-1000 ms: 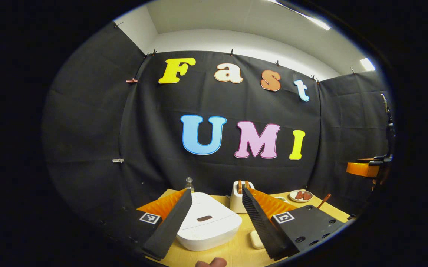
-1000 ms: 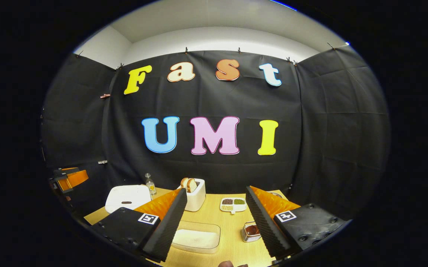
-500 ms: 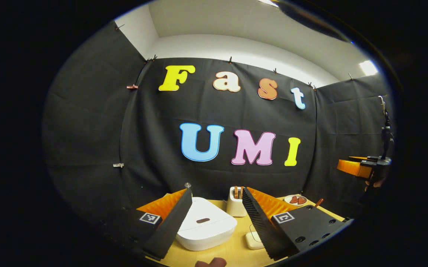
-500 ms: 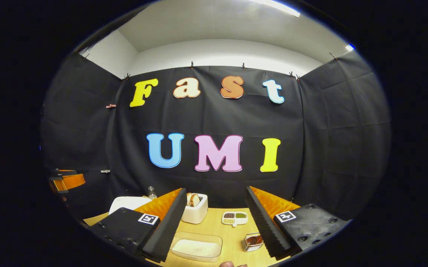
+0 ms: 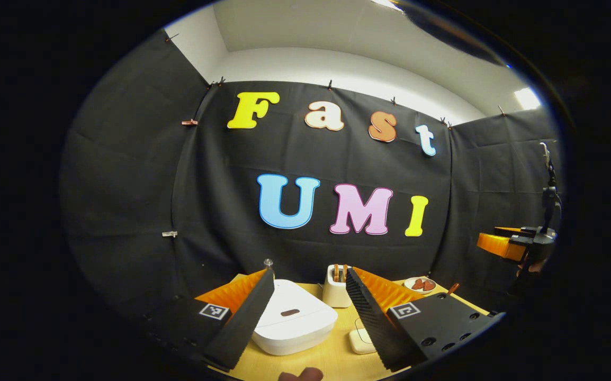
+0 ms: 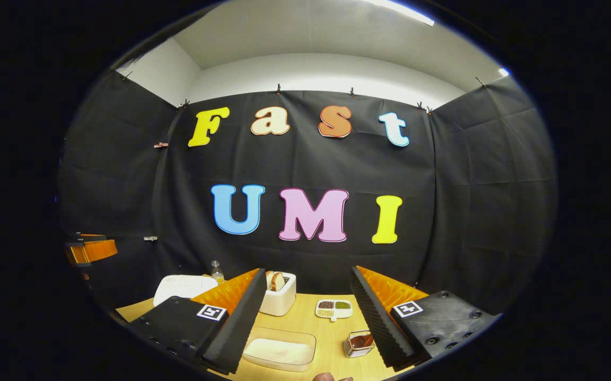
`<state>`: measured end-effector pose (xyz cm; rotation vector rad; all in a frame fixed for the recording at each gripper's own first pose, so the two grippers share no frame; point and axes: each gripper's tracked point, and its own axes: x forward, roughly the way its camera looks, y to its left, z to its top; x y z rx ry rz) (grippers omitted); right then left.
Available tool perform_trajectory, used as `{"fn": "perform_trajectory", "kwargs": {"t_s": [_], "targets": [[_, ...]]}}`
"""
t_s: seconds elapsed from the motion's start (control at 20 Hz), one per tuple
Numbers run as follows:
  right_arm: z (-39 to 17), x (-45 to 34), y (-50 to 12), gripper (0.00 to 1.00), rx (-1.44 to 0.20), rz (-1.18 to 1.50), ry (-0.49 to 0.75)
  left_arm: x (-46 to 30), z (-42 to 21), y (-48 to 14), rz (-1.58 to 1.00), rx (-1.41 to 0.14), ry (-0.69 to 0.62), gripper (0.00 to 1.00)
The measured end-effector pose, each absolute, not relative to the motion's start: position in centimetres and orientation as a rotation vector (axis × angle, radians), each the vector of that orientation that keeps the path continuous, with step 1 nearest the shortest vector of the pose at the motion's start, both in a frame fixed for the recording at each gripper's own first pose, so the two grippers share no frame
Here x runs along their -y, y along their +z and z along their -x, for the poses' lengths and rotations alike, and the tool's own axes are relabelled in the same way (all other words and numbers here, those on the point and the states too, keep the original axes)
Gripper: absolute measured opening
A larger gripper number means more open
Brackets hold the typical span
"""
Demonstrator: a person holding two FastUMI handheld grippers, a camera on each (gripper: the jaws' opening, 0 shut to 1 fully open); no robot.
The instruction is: Close the left gripper, press the button to open the rice cooker; take a wooden spoon from the chopstick holder with the right hand, scoop a spoonful of rice and pour it into the rice cooker, then put the wooden spoon back into the chopstick holder.
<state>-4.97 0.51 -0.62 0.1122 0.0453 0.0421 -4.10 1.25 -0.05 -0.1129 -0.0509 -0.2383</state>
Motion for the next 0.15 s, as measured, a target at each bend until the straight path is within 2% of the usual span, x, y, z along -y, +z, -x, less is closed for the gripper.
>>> {"fn": "perform_trajectory", "kwargs": {"t_s": [0.15], "targets": [[4.87,-0.68,-0.6,0.98,-0.045,-0.115,0.048,-1.24,4.1,-0.34,0.116,0.043,-0.239,0.94]]}}
